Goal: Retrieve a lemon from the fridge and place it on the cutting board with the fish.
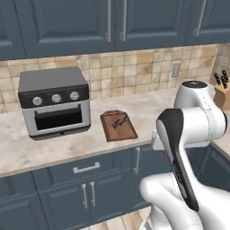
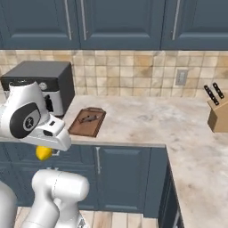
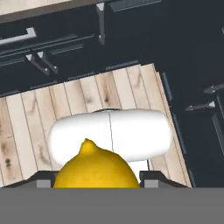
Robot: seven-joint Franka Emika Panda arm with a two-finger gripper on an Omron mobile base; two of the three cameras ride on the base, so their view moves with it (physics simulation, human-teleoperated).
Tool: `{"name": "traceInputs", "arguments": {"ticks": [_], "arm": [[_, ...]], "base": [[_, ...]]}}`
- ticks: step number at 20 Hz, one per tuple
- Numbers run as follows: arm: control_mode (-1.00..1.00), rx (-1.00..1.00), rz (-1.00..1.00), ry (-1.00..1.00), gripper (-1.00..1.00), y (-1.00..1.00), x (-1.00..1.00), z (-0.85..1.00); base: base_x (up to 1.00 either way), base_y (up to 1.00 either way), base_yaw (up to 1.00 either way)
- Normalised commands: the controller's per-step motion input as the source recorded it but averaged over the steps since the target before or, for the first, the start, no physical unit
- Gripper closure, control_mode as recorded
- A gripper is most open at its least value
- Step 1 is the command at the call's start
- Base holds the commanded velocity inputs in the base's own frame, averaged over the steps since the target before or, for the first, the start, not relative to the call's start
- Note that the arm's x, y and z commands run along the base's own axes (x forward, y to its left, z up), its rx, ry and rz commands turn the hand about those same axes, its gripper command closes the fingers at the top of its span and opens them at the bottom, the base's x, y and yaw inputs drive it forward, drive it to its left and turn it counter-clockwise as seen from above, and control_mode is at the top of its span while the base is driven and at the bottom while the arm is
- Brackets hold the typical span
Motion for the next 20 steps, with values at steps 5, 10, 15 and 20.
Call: {"name": "traceInputs", "arguments": {"ticks": [5, 10, 15, 20], "arm": [[1.0, 0.0, 0.0, 0.0, 1.0, 0.0, 0.0, 0.0], [1.0, 0.0, 0.0, 0.0, 1.0, 0.0, 0.0, 0.0], [1.0, 0.0, 0.0, 0.0, 1.0, 0.0, 0.0, 0.0], [1.0, 0.0, 0.0, 0.0, 1.0, 0.0, 0.0, 0.0]], "base": [[0.92, -0.37, 0.0], [0.23, 0.0, 0.0], [0.05, 0.0, 0.0], [0.07, 0.01, 0.0]]}}
